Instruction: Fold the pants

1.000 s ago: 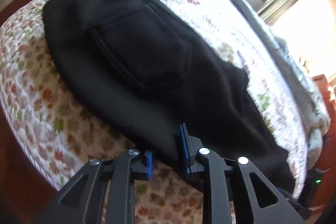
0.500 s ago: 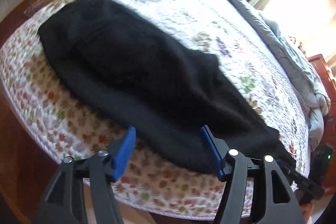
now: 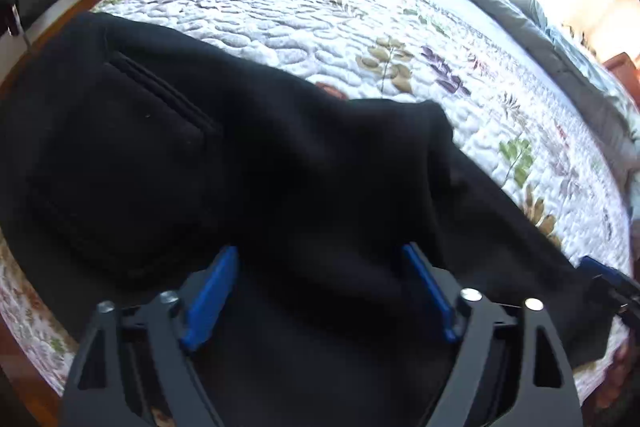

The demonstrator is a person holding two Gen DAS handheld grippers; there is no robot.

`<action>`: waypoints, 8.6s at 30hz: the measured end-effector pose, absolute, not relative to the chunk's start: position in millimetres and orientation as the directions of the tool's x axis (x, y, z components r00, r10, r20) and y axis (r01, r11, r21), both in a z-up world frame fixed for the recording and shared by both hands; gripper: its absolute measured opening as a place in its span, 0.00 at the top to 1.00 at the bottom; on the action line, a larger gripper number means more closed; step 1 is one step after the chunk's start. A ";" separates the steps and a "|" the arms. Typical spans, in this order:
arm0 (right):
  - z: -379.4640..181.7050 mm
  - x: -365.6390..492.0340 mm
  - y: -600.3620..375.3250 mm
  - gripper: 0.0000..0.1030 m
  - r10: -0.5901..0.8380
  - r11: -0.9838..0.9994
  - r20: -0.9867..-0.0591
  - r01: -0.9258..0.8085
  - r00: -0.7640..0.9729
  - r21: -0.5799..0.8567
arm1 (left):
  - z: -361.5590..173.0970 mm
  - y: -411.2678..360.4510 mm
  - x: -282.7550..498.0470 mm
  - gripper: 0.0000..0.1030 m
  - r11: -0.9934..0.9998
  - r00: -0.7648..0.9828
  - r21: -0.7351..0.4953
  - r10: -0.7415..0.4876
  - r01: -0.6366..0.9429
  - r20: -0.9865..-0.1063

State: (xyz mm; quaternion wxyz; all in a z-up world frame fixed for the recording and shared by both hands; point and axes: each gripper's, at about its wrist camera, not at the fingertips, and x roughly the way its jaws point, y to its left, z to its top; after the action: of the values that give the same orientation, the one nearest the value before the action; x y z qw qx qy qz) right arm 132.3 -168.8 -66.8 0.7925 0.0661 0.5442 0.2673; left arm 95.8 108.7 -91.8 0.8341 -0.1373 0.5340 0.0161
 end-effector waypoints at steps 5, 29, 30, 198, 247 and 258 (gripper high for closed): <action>-76.5 148.2 -150.4 0.33 0.522 0.802 -0.828 -0.447 0.206 0.395 | -82.7 112.0 94.4 0.17 0.953 0.449 -0.239 -0.134 -0.186 -0.883; -112.9 182.1 -137.0 0.96 0.425 0.805 -0.890 -0.519 0.165 0.288 | -72.1 140.3 98.1 0.15 0.960 0.585 -0.051 0.126 -0.277 -0.801; -112.6 179.8 -135.9 0.92 0.421 0.803 -0.891 -0.525 0.167 0.281 | -71.0 139.9 97.9 0.14 0.962 0.585 -0.047 0.125 -0.270 -0.801; -51.4 76.8 -158.8 0.89 0.335 0.935 -0.820 -0.268 0.465 0.231 | -55.5 76.1 12.5 0.04 0.976 0.518 -0.199 -0.123 -0.094 -0.847; -79.9 14.9 -394.0 0.58 0.370 0.892 -0.863 0.128 0.345 0.433 | -73.7 -58.0 46.8 0.04 0.938 0.330 -0.317 -0.346 0.140 -0.878; -40.1 84.7 -340.9 0.61 0.331 0.938 -0.887 -0.011 0.322 0.346 | -59.5 -101.3 83.3 0.04 0.861 0.264 -0.464 -0.506 0.209 -0.821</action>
State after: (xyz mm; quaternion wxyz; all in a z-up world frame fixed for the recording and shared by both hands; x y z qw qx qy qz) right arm 84.7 -340.9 -40.1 0.8010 0.1396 0.5722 0.1069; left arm 83.3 -101.3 -59.5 0.7838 -0.1322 0.5624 -0.2279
